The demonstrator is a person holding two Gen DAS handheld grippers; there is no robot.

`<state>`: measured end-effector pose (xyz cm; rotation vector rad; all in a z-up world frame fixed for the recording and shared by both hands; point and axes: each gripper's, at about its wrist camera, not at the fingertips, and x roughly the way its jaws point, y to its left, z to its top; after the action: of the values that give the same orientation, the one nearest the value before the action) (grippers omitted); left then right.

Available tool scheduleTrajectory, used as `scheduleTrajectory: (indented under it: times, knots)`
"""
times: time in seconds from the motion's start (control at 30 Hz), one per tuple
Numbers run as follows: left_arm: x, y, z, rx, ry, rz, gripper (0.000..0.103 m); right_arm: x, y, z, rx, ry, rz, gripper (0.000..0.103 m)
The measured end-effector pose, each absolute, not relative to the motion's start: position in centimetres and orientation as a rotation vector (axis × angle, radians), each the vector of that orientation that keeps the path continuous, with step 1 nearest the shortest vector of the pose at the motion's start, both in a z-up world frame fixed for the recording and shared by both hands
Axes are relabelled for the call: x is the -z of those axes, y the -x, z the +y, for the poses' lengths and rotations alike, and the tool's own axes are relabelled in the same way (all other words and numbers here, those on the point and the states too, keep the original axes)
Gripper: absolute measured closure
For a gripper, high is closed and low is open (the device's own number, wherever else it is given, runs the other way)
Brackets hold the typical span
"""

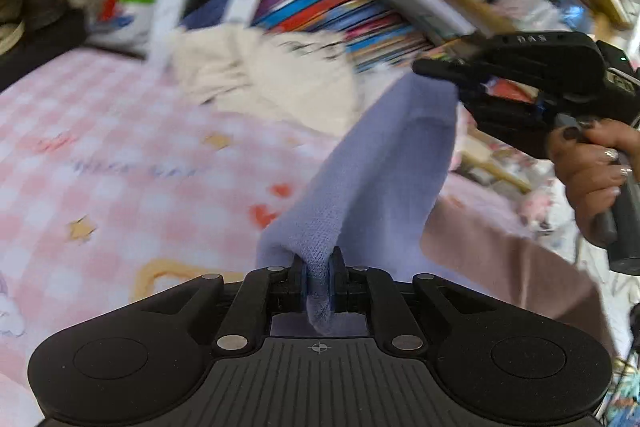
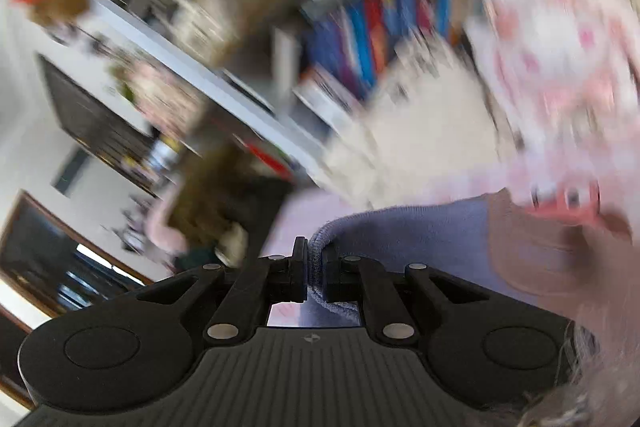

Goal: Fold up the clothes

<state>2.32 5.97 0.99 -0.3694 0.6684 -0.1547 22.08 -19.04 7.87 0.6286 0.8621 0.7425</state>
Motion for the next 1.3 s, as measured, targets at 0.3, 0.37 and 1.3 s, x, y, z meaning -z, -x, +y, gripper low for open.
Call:
scheduleTrajectory:
  times: [0.3,0.37,1.3]
  knots:
    - [0.1,-4.4,8.6,0.07,0.275,0.763,0.085,-7.8,-22.1,-12.3,-0.741,-0.358,0.877,0.087]
    - [0.0,-4.2,8.6,0.046,0.232,0.766,0.078,-7.3,-21.2,-13.3,-0.721,-0.326,0.874,0.059]
    - [-1.4,-2.6,-10.2,0.527,-0.269,0.663,0.052,2.8,-0.9,-28.0,-0.357,0.102,0.997,0.055]
